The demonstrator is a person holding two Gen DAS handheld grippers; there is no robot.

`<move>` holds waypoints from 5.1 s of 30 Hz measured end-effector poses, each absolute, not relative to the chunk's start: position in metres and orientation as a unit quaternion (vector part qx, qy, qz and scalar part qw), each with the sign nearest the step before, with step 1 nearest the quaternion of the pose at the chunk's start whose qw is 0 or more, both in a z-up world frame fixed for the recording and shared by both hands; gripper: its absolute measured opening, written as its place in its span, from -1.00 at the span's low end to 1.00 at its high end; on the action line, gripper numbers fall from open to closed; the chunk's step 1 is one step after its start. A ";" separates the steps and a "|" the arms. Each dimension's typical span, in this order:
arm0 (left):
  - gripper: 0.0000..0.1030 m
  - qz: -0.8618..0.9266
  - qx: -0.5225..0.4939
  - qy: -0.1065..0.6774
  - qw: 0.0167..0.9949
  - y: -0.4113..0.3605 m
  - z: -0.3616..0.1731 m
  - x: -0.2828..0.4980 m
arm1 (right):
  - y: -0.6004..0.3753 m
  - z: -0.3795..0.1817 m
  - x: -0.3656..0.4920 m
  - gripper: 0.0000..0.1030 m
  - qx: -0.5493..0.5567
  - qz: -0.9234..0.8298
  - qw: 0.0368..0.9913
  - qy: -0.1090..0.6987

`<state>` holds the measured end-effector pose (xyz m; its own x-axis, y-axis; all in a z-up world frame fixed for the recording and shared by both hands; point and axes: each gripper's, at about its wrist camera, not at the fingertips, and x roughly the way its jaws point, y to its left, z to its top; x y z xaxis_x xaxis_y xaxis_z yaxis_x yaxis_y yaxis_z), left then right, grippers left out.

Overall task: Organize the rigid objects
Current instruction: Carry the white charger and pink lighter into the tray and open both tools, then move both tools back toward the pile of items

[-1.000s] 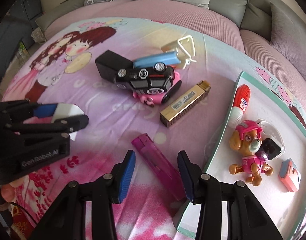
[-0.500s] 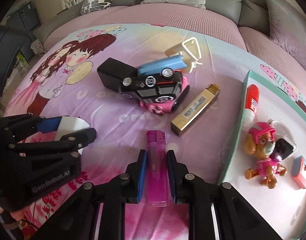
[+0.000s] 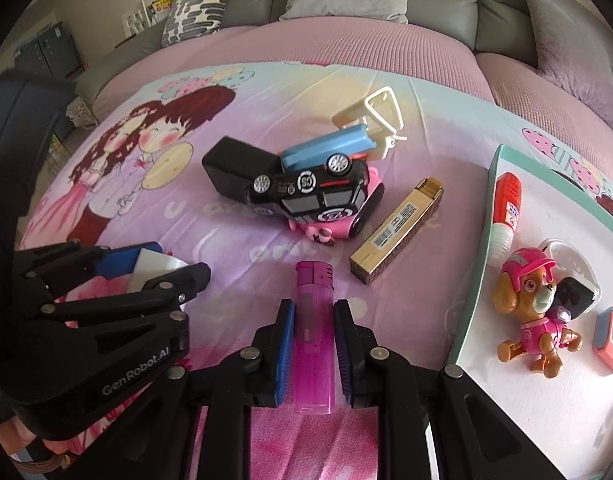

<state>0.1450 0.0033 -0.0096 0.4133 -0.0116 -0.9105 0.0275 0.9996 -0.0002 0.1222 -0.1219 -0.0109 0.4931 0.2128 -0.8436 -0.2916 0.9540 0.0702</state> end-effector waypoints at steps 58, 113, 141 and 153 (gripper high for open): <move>-0.15 -0.241 0.056 0.394 0.885 -0.182 0.047 0.104 | -0.338 0.046 0.093 -0.58 0.079 -0.121 0.894 0.424; 0.71 -0.067 -0.078 0.378 0.920 -0.067 0.052 0.138 | -0.319 0.046 0.102 0.95 0.069 -0.101 0.897 0.425; 0.84 0.037 -0.195 0.377 0.905 0.032 0.036 0.148 | -0.208 0.032 0.125 1.00 0.014 0.028 0.913 0.407; 0.84 0.017 -0.234 0.373 0.898 0.058 0.030 0.153 | -0.186 0.037 0.128 1.00 0.026 0.046 0.925 0.377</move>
